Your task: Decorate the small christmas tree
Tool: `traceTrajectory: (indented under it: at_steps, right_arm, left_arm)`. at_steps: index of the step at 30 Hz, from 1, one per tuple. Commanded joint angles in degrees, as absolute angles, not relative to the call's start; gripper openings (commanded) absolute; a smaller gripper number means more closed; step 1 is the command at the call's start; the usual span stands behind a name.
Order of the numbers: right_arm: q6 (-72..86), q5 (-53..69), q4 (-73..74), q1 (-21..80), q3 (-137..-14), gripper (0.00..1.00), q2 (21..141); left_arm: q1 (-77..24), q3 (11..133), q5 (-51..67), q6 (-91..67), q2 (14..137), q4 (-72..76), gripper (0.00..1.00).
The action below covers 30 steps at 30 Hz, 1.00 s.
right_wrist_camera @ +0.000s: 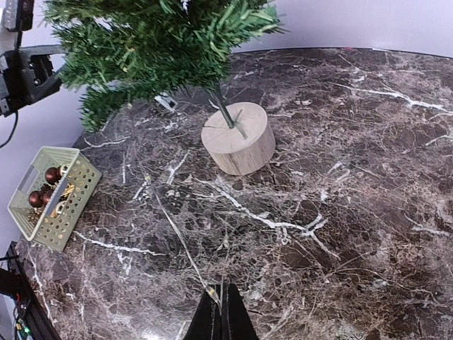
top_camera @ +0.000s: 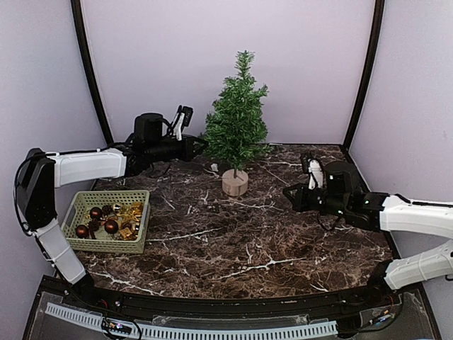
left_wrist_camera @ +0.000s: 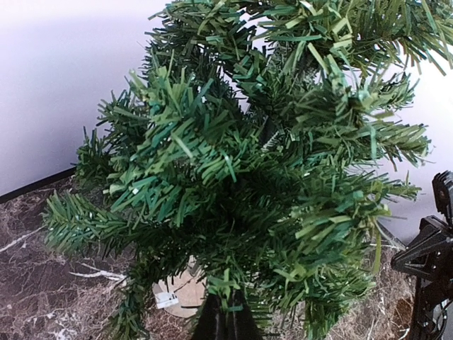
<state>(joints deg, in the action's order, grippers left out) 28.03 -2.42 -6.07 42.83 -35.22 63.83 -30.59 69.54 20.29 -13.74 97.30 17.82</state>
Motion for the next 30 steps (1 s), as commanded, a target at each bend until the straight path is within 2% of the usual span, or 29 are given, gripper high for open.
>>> traceTrajectory:
  at_steps: [1,11,15,17,18,20,24,30]
  right_arm:
    - [28.5,-6.0,-7.4,43.2,-36.0,0.0,67.3]
    - [32.5,-12.6,-8.5,43.2,-40.3,0.0,75.3]
    - [32.2,-11.9,-10.0,43.2,-42.2,0.0,76.1]
    - [31.8,-12.0,-10.0,43.2,-43.2,0.0,76.6]
    - [31.6,-12.2,-10.1,43.2,-43.6,0.0,76.9]
    - [31.3,-12.2,-10.3,43.2,-44.1,0.0,77.6]
    - [31.5,-12.4,-10.8,43.1,-44.7,0.0,78.9]
    - [32.3,-12.7,-11.7,43.1,-45.3,0.0,80.6]
  left_arm:
    - [-29.0,72.2,21.7,-14.0,98.5,18.8,0.0]
    - [-27.4,73.0,24.6,-12.0,100.3,21.3,0.02]
    - [-27.2,73.5,24.9,-10.1,99.7,21.2,0.24]
    - [-27.2,72.6,23.4,-9.1,98.2,20.9,0.38]
    - [-27.3,72.0,21.4,-8.8,96.6,20.8,0.49]
    - [-27.3,69.8,17.7,-7.9,93.6,20.5,0.62]
    - [-28.7,64.9,9.6,-8.5,86.9,19.1,0.72]
    - [-37.7,59.6,-1.5,-13.7,80.9,17.0,0.76]
